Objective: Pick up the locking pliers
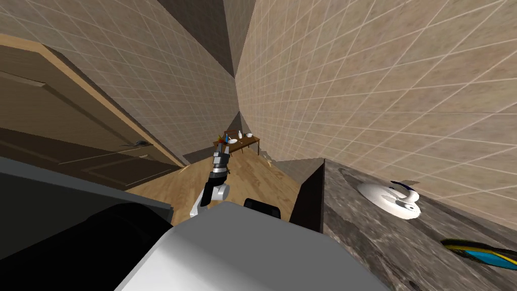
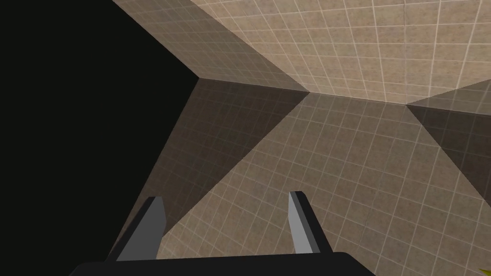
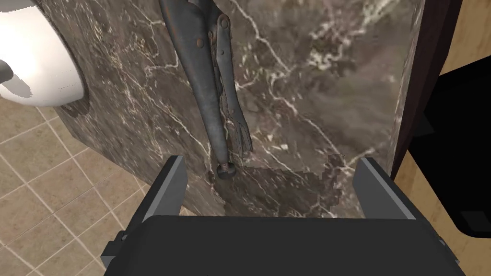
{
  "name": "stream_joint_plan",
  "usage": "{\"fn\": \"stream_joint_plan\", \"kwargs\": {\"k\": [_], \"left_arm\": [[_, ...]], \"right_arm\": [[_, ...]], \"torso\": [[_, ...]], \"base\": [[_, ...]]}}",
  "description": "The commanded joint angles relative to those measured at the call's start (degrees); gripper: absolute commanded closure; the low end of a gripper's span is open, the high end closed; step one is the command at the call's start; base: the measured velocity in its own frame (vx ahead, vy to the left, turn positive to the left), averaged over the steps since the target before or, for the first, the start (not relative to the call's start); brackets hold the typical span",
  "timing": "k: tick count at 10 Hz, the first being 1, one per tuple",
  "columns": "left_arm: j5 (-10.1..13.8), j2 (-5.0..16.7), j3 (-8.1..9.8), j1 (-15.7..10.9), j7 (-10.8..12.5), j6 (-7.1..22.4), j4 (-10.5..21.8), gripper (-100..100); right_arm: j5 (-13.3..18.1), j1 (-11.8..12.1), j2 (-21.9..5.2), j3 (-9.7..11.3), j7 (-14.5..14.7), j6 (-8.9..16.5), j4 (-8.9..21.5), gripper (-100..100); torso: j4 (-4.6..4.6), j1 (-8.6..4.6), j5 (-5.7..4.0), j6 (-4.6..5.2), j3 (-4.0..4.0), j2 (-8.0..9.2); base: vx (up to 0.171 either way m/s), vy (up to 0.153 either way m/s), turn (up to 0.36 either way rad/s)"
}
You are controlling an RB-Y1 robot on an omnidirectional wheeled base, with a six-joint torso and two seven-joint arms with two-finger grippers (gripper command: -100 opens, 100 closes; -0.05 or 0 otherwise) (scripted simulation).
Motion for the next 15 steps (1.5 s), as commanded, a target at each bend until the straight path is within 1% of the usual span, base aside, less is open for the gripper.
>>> {"fn": "stream_joint_plan", "kwargs": {"k": [1,3,4,5,6,10,15], "left_arm": [[0.0,0.0,0.0,0.0,0.0,0.0,0.0,0],[0.0,0.0,0.0,0.0,0.0,0.0,0.0,0],[0.0,0.0,0.0,0.0,0.0,0.0,0.0,0],[0.0,0.0,0.0,0.0,0.0,0.0,0.0,0],[0.0,0.0,0.0,0.0,0.0,0.0,0.0,0],[0.0,0.0,-0.02,0.0,0.0,0.0,0.0,0],[0.0,0.0,-0.01,0.0,0.0,0.0,0.0,0]], "right_arm": [[1.3,2.1,-0.7,-0.6,0.1,0.0,0.0,-100],[3.0,4.5,-1.6,-0.9,0.0,0.2,-0.2,-100],[2.4,3.8,-1.2,-0.9,0.1,0.1,-0.3,-100],[2.5,3.9,-1.3,-0.9,0.0,0.2,-0.4,0],[1.7,3.7,-2.2,0.0,-1.2,1.3,0.6,-100],[-1.4,2.8,-5.7,3.6,-6.0,5.8,4.6,-100],[-5.3,1.7,-10.0,8.1,-12.0,11.4,9.6,-100]], "torso": [[0.0,0.0,0.0,0.0,0.0,0.0],[0.04,0.08,0.02,0.01,0.1,0.17],[0.05,0.11,0.02,0.01,0.11,0.19],[0.07,0.23,0.04,0.06,0.16,0.27],[0.08,0.34,0.07,0.06,0.2,0.34],[0.22,0.52,0.12,0.04,0.55,0.95],[0.23,0.51,0.12,0.05,0.54,0.92]], "base": [[0.066,-0.081,0.197],[0.039,-0.069,0.2],[0.018,-0.035,0.045],[0.004,-0.007,-0.005],[-0.058,0.005,0.225],[-0.147,0.044,0.343],[-0.144,0.057,0.318]]}}
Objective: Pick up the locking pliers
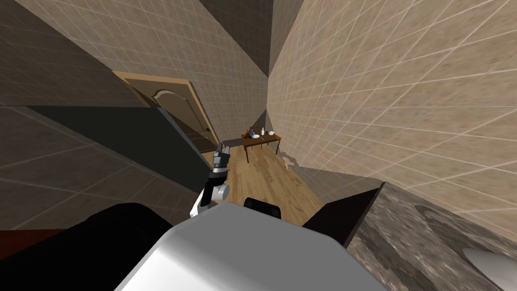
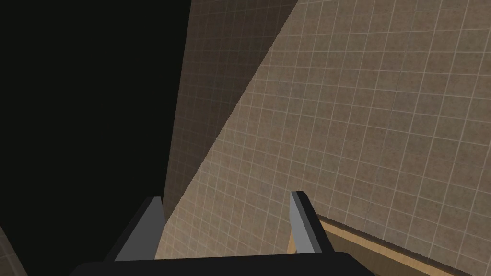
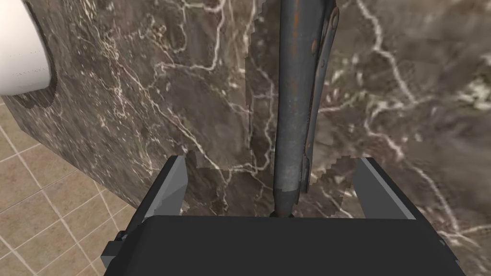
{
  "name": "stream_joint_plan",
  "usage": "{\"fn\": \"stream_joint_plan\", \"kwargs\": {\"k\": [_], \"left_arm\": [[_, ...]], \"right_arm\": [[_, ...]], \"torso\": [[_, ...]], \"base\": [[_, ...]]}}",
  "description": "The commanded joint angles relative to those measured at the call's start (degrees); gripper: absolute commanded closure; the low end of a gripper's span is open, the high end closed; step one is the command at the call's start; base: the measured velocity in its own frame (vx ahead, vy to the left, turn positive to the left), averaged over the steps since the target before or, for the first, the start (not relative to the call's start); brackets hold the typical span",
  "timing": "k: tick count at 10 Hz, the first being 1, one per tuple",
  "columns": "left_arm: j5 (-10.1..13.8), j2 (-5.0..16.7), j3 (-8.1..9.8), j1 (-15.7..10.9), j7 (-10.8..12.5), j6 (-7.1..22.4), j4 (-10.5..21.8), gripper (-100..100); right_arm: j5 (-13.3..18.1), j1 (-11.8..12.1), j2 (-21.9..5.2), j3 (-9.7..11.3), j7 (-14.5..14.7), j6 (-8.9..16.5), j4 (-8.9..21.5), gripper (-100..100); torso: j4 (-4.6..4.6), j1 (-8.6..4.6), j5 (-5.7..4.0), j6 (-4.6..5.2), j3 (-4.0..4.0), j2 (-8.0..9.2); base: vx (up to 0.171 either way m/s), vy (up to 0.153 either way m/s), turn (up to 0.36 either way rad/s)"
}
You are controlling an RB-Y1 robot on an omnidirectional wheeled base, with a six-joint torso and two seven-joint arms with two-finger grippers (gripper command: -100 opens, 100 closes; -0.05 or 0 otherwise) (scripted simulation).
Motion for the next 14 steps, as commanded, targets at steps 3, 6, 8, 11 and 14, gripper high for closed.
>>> {"fn": "stream_joint_plan", "kwargs": {"k": [3,6,8,11,14], "left_arm": [[0.0,0.0,0.02,0.0,0.0,0.0,0.0,0],[0.0,0.0,0.02,0.0,0.0,0.0,0.0,0],[0.0,0.0,0.02,0.0,0.0,0.0,0.0,0],[0.0,0.0,0.03,0.1,0.0,0.0,0.0,0],[0.0,0.0,0.03,0.1,0.0,0.0,0.0,0]], "right_arm": [[-0.1,0.0,-0.1,0.1,-0.3,0.3,0.1,100],[-0.1,0.0,-0.1,0.1,-0.3,0.3,0.1,100],[0.5,0.0,1.1,-0.9,0.7,-1.1,-0.1,100],[2.8,0.7,3.7,-3.6,4.3,-4.5,-3.0,100],[5.2,1.3,6.3,-6.3,7.9,-7.9,-6.0,100]], "torso": [[-0.07,-0.17,-0.04,0.07,-0.19,-0.34],[-0.1,-0.22,-0.06,0.07,-0.26,-0.47],[-0.1,-0.22,-0.06,0.07,-0.27,-0.48],[-0.18,-0.4,-0.09,0.14,-0.49,-0.87],[-0.2,-0.43,-0.11,0.1,-0.56,-0.99]], "base": [[-0.025,0.009,0.016],[0.0,0.0,0.0],[0.03,-0.011,-0.124],[0.139,-0.061,-0.339],[0.151,-0.06,-0.317]]}}
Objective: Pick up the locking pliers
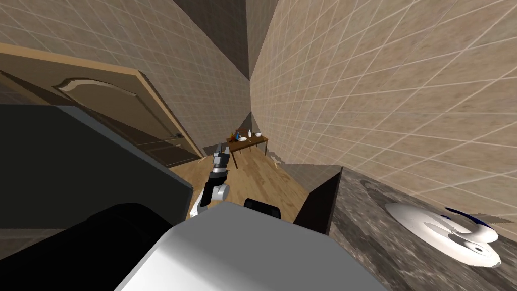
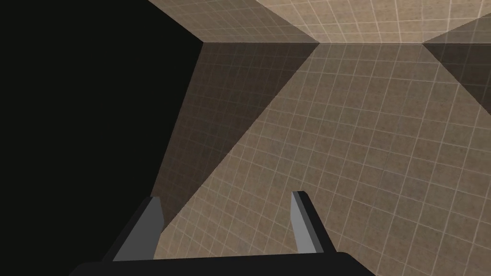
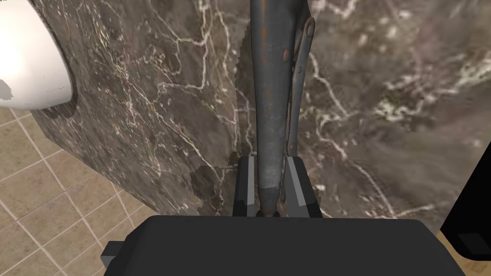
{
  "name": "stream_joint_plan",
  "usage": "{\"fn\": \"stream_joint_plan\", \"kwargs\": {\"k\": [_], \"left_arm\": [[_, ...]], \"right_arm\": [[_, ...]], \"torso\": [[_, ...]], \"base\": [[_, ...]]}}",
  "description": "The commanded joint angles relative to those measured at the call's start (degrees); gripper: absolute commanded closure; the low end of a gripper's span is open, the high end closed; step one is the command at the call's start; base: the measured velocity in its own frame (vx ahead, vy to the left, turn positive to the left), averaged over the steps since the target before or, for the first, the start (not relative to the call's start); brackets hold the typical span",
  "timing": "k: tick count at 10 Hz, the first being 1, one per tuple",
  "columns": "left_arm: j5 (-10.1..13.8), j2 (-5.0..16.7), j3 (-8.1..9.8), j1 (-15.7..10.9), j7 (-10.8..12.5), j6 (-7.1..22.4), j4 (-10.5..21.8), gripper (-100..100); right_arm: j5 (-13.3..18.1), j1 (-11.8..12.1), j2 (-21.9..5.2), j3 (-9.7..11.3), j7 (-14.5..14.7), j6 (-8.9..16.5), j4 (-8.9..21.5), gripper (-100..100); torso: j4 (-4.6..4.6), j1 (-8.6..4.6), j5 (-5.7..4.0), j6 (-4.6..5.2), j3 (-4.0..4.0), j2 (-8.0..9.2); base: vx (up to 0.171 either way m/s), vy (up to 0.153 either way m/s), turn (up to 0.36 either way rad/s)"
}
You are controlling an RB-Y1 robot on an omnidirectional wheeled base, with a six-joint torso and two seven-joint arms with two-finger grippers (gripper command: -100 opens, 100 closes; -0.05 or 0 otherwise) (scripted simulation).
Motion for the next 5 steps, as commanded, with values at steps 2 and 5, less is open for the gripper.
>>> {"fn": "stream_joint_plan", "kwargs": {"k": [2,5], "left_arm": [[0.0,0.0,0.0,0.0,0.0,0.0,0.0,0],[0.0,0.0,-0.01,0.0,0.0,0.0,0.0,0]], "right_arm": [[2.0,0.6,2.2,-2.5,3.3,-3.2,-2.6,100],[2.4,0.9,1.7,-2.5,3.1,-2.9,-3.3,0]], "torso": [[0.0,0.01,0.01,-0.03,0.0,0.0],[0.04,0.15,0.03,-0.13,0.12,0.24]], "base": [[0.149,-0.03,-0.323],[0.067,0.0,-0.125]]}}
